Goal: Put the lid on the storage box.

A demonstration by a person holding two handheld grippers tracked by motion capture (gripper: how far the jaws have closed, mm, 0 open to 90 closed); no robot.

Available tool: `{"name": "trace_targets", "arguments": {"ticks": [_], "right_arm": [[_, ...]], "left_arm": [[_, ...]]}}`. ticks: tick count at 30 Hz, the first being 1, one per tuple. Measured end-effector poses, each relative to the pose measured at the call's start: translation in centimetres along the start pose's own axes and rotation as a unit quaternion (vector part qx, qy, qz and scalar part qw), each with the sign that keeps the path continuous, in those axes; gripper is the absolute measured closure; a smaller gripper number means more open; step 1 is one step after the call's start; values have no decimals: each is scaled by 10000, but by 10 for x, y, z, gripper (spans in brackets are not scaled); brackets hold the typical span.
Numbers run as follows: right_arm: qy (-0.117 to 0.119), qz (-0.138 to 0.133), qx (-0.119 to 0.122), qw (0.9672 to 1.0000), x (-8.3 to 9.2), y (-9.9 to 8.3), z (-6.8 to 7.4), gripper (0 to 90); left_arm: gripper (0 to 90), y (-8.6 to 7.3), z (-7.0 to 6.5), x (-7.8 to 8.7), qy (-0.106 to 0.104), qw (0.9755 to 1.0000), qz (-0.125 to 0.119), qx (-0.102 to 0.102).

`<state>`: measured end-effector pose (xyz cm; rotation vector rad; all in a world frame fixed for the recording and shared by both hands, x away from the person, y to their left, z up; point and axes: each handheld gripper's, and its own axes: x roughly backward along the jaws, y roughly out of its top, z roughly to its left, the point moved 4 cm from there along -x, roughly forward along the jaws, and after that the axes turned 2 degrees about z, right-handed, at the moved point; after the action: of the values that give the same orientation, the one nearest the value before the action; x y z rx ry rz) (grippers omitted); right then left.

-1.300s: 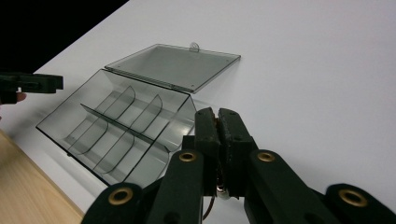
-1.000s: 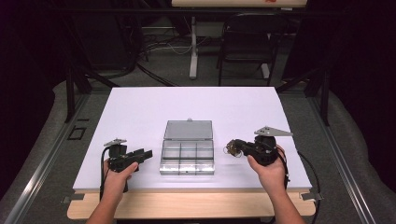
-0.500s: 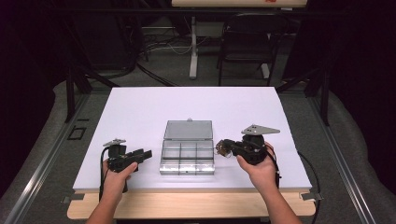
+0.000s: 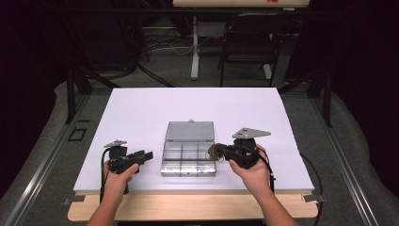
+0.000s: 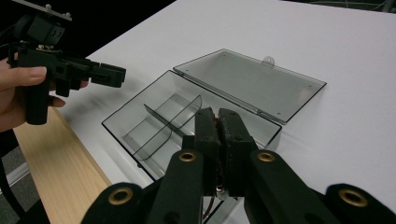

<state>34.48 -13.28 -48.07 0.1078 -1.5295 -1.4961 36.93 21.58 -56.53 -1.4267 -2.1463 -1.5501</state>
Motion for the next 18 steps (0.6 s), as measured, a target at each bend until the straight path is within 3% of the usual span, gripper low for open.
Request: {"name": "trace_targets", "arguments": {"ticks": [18], "right_arm": [[189,121,126,9997,-17,-1,16,871]], "left_arm": [[488,0,1,1,-12,10000,-22,34]]}}
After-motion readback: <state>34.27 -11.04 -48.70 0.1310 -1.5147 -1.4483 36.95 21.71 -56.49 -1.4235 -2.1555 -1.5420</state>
